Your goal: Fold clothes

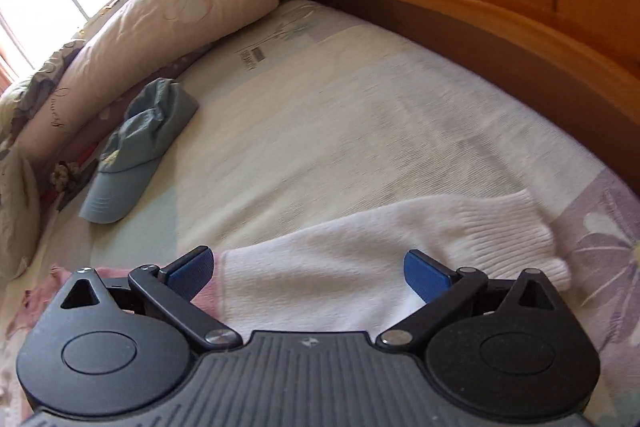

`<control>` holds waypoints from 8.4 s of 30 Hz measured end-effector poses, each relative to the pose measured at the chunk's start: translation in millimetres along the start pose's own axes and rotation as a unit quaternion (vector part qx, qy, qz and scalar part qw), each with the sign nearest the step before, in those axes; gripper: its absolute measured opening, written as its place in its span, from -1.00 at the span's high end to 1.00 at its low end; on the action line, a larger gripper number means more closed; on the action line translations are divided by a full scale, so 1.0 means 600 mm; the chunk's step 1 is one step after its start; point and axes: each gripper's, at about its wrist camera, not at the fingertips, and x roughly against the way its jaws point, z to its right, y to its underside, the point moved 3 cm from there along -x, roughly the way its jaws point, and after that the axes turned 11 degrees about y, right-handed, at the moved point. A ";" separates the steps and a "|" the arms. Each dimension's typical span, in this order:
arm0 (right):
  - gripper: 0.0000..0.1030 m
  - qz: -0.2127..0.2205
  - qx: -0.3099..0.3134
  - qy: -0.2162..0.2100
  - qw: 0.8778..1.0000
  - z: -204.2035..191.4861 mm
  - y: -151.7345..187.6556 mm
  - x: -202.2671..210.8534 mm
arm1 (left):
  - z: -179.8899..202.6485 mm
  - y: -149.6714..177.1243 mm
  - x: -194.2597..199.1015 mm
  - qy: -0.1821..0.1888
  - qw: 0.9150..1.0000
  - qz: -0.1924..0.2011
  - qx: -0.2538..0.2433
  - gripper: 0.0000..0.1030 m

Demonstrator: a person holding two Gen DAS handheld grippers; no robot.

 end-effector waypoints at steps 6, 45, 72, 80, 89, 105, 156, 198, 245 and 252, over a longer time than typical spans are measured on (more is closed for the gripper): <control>-1.00 0.013 0.015 -0.023 1.000 -0.017 -0.001 0.016 | 0.006 -0.003 0.003 -0.005 1.000 -0.002 -0.004 -0.99; -1.00 0.030 0.337 -0.073 0.938 -0.483 0.301 0.168 | -0.014 0.040 0.128 -0.030 0.998 0.046 0.002 -0.99; -1.00 0.019 0.309 -0.041 0.950 -0.393 0.549 0.275 | -0.064 0.161 0.104 -0.002 0.996 -0.017 0.089 -0.99; -1.00 0.030 0.306 -0.045 0.950 -0.391 0.553 0.274 | -0.132 0.143 0.103 -0.035 0.989 -0.007 0.146 -0.99; -1.00 0.038 0.303 -0.050 0.951 -0.387 0.555 0.275 | -0.115 0.161 0.121 0.008 0.991 -0.036 0.128 -0.99; -1.00 0.047 0.301 -0.051 0.951 -0.386 0.560 0.279 | -0.119 0.161 0.109 -0.008 0.993 -0.028 0.116 -0.99; -1.00 -0.010 0.252 -0.128 0.959 -0.449 0.565 0.321 | -0.438 -0.114 -0.105 -0.151 0.978 0.042 0.136 -0.99; -1.00 0.022 0.258 -0.142 0.955 -0.470 0.557 0.374 | -0.610 -0.161 0.019 -0.132 0.959 0.062 0.244 -0.99; -1.00 -0.032 0.337 -0.130 0.932 -0.641 0.649 0.388 | -0.798 0.047 0.146 -0.106 0.941 0.084 0.310 -0.99; -1.00 -0.020 0.330 -0.140 0.933 -0.610 0.647 0.418 | -0.657 -0.009 0.130 -0.044 0.961 0.073 0.263 -0.99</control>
